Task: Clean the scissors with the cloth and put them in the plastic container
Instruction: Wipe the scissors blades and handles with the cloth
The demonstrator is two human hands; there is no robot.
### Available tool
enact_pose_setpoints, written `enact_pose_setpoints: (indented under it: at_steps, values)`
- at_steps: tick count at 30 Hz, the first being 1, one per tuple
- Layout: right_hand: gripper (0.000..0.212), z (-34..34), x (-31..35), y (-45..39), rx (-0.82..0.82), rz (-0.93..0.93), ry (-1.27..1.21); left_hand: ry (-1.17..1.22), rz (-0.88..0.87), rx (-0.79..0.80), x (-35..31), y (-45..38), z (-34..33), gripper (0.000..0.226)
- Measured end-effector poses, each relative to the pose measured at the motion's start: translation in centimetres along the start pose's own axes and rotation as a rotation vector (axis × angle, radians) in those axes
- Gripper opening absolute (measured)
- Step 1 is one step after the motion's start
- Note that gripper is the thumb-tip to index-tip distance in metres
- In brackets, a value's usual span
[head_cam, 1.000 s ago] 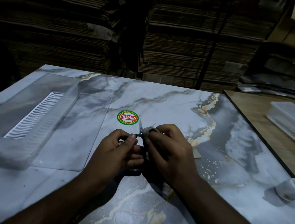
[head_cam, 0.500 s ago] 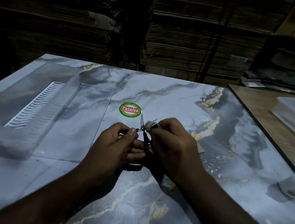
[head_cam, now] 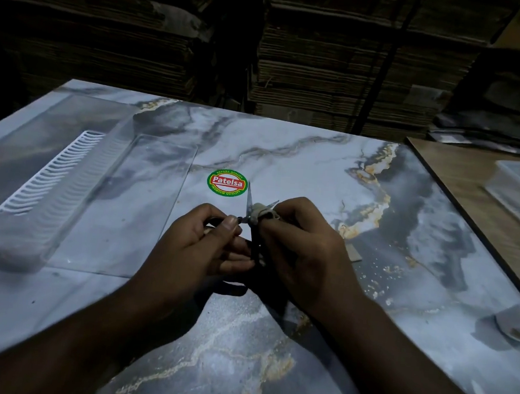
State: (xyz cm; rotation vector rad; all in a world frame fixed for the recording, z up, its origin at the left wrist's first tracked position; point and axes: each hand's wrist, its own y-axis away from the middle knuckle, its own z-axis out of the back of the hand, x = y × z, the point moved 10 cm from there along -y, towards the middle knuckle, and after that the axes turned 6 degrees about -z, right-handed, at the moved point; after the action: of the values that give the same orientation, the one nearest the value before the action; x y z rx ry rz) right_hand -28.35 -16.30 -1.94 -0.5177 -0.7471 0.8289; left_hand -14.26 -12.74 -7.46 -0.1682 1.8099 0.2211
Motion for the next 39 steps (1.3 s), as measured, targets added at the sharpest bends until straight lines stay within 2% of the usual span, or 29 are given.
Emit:
enact_pose_setpoints:
  at_steps: [7, 10, 15, 25, 34, 39]
  values:
    - [0.012, 0.3, -0.7, -0.1, -0.062, -0.021, 0.056, 0.004, -0.017, 0.007, -0.5, 0.1, 0.2, 0.019]
    - [0.012, 1.4, -1.2, 0.1, -0.074, -0.021, -0.025, 0.010, -0.005, 0.006, -0.6, 0.3, -0.1, 0.020]
    - [0.017, 4.2, -2.1, 0.0, -0.277, -0.111, -0.126, 0.037, -0.001, 0.008, -0.7, 0.4, -0.3, 0.021]
    - [0.018, 0.5, 0.6, 0.1, -0.021, 0.067, -0.042, 0.027, -0.042, -0.017, 0.2, -0.3, 0.3, 0.022]
    - [0.005, 1.2, -0.9, 0.2, -0.087, -0.022, -0.044, 0.018, -0.049, -0.013, -0.1, 0.0, 0.0, 0.020]
    - [0.012, 0.0, 0.1, 0.0, 0.022, 0.054, -0.077, 0.034, -0.053, -0.030, -0.1, 0.0, 0.3, 0.021]
